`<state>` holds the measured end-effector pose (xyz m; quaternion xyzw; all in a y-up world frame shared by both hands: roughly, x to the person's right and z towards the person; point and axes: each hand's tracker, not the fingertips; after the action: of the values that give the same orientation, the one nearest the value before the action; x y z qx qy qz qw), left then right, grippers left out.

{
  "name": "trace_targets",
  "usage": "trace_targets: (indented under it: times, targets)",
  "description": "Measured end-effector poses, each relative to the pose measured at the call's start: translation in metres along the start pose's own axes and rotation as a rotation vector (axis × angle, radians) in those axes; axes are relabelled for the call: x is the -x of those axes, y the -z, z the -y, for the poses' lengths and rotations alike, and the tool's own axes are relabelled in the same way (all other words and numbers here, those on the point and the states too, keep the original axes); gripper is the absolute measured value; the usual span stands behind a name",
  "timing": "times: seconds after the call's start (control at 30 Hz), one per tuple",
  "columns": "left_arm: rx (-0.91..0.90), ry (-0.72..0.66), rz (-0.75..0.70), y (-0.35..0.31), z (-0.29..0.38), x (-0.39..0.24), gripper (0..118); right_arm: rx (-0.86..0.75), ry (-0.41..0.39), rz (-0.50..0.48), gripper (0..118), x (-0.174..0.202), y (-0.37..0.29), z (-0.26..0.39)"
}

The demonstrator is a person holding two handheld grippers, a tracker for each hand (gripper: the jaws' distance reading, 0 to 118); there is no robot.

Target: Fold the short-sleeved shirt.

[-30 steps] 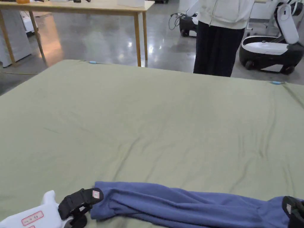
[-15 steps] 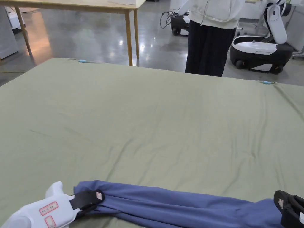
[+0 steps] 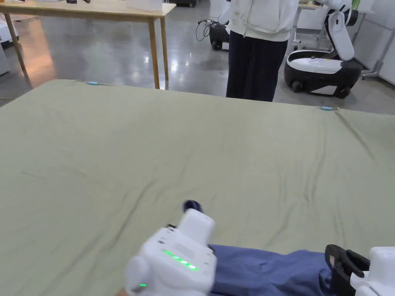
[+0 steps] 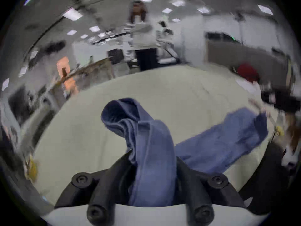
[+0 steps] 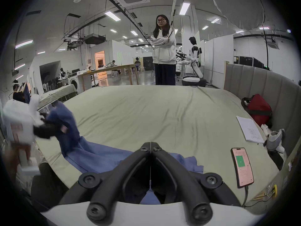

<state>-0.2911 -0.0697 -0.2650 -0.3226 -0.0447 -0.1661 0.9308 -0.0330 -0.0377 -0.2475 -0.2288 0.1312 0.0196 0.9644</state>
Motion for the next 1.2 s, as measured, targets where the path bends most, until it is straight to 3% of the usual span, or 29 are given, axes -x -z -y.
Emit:
trace_targets:
  times: [0.1, 0.2, 0.23, 0.27, 0.3, 0.33, 0.4, 0.53, 0.57, 0.6, 0.63, 0.7, 0.73, 0.9, 1.1, 1.2]
  targets:
    - [0.102, 0.122, -0.021, 0.042, 0.014, -0.049, 11, -0.001, -0.001, 0.0, 1, -0.006, -0.003, 0.004]
    - [0.147, 0.009, 0.026, 0.056, 0.029, -0.048, 15, 0.015, 0.02, -0.013, 1, -0.013, -0.004, 0.006]
    - [0.129, -0.042, 0.067, 0.052, 0.029, -0.044, 30, 0.028, 0.029, -0.02, 1, -0.015, -0.004, 0.007]
    - [0.102, -0.115, 0.158, 0.045, 0.026, -0.031, 60, 0.034, 0.034, -0.027, 1, -0.017, -0.003, 0.007]
    - [0.094, -0.234, 0.294, 0.042, 0.025, -0.021, 107, 0.033, 0.035, -0.031, 1, -0.018, -0.003, 0.008]
    - [0.084, -0.392, 0.432, 0.035, 0.026, -0.006, 118, 0.036, 0.035, -0.036, 1, -0.018, -0.003, 0.008]
    - [-0.031, -0.634, 0.471, 0.016, 0.02, 0.029, 116, 0.044, 0.031, -0.039, 1, -0.018, -0.002, 0.008]
    - [-0.018, -0.77, 0.31, 0.01, 0.028, 0.069, 112, 0.054, 0.046, -0.043, 1, -0.02, 0.001, 0.009]
    - [0.001, -0.823, 0.283, 0.014, 0.032, 0.077, 96, 0.057, 0.049, -0.045, 1, -0.02, 0.003, 0.01]
    - [-0.011, -0.854, 0.339, 0.02, 0.035, 0.083, 46, 0.061, 0.05, -0.045, 1, -0.02, 0.005, 0.01]
    - [0.012, -0.9, 0.433, 0.028, 0.038, 0.085, 10, 0.066, 0.05, -0.046, 1, -0.02, 0.007, 0.011]
    - [0.088, -0.929, 0.436, 0.045, 0.042, 0.068, 8, 0.073, 0.058, -0.051, 1, -0.02, 0.009, 0.011]
    - [0.123, -0.871, 0.457, 0.052, 0.042, 0.057, 8, 0.075, 0.066, -0.053, 1, -0.02, 0.01, 0.012]
    - [0.119, -0.9, 0.61, 0.065, 0.044, 0.001, 8, 0.088, 0.078, -0.04, 1, -0.022, 0.011, 0.015]
    - [0.122, -0.845, 0.59, 0.063, 0.036, -0.004, 8, 0.096, 0.081, -0.028, 1, -0.026, 0.009, 0.015]
    - [0.106, -0.888, 0.596, 0.059, 0.041, 0.011, 8, 0.095, 0.085, -0.034, 1, -0.023, 0.011, 0.014]
